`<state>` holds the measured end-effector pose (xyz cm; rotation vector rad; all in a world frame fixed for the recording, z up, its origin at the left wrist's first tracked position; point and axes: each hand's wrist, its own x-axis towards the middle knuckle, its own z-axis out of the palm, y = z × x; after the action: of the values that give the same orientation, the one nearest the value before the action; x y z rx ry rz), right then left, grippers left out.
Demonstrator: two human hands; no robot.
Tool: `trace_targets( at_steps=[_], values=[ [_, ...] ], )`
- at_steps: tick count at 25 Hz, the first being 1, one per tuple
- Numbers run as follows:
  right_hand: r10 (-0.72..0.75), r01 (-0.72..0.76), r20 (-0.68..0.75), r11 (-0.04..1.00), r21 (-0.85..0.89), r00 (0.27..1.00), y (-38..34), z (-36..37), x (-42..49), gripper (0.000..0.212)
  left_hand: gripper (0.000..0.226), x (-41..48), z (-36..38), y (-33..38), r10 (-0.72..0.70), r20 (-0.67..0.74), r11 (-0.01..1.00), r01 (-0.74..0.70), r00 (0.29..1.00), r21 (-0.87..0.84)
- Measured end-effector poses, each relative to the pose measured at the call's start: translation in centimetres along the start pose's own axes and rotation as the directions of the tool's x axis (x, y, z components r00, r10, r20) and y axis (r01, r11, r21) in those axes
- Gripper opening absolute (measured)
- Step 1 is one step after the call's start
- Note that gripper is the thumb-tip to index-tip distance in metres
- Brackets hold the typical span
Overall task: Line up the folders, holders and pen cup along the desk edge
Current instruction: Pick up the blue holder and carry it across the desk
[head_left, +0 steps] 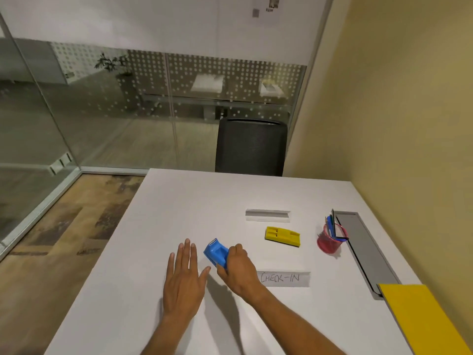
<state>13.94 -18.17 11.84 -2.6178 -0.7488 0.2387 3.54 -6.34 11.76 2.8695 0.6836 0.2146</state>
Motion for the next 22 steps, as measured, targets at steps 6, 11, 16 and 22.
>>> trace_targets(
  at_steps=[6,11,16,22],
  values=[
    [-0.006,0.005,-0.016,1.000,-0.011,1.000,6.1,-6.1,-4.9,0.041,0.079,-4.0,-1.9,7.7,0.024,-0.056,1.000,-0.025,0.998,-0.007],
    [0.009,-0.009,-0.015,1.000,-0.005,1.000,9.9,-10.1,-6.7,0.043,0.082,-5.0,-2.1,11.8,0.071,-0.136,0.997,-0.074,0.988,-0.021],
    [0.041,-0.044,-0.037,0.996,-0.072,0.998,15.2,-14.0,-8.9,0.042,0.083,-4.6,-1.5,15.8,0.162,-0.146,0.985,-0.168,0.976,-0.028],
    [0.098,-0.098,-0.001,0.994,-0.039,0.995,23.7,-18.7,-11.0,0.039,0.085,-5.5,-0.6,21.7,0.294,-0.095,0.950,-0.302,0.951,-0.079]
  ],
)
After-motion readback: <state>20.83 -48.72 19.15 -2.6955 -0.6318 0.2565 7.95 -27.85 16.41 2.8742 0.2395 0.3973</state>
